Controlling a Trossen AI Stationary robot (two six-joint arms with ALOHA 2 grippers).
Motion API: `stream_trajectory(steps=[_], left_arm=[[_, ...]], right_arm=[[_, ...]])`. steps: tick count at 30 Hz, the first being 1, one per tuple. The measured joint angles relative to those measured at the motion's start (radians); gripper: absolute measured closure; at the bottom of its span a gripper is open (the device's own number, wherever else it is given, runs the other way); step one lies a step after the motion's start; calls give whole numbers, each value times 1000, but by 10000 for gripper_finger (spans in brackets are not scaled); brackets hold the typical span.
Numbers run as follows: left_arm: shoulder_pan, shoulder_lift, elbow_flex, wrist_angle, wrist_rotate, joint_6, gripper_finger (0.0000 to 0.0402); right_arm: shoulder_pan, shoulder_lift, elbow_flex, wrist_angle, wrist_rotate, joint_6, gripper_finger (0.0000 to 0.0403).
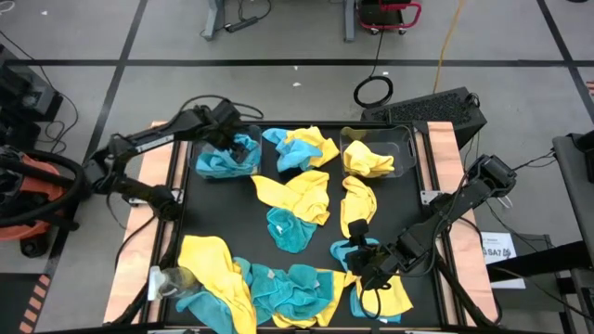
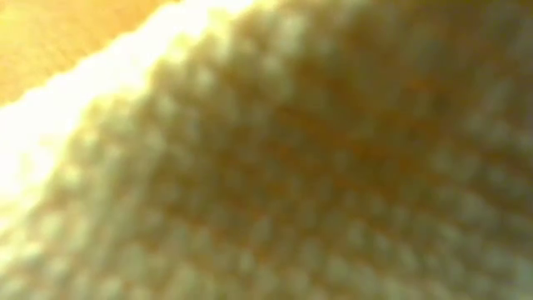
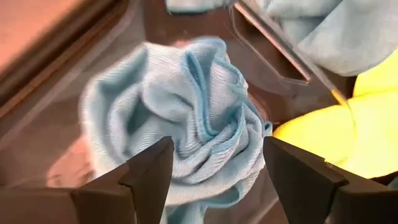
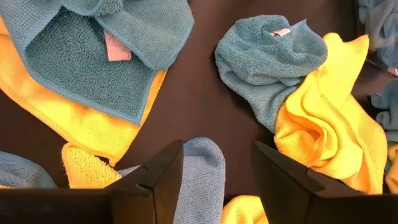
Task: Sort microfiber towel by color & place in baskets
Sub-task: Put the yellow microfiber cloth into the right transparent bin
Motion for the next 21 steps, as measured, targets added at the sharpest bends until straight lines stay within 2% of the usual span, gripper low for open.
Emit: stream_trajectory(steps=[10,21], left_arm=[[-53,-194,38,-26,-15,1,146],[-304,-382,38,150,-14,8,146]], right_arm=[[-14,0,0,0,0,-10,222],[-89,0,0,69,-8,-115,222]])
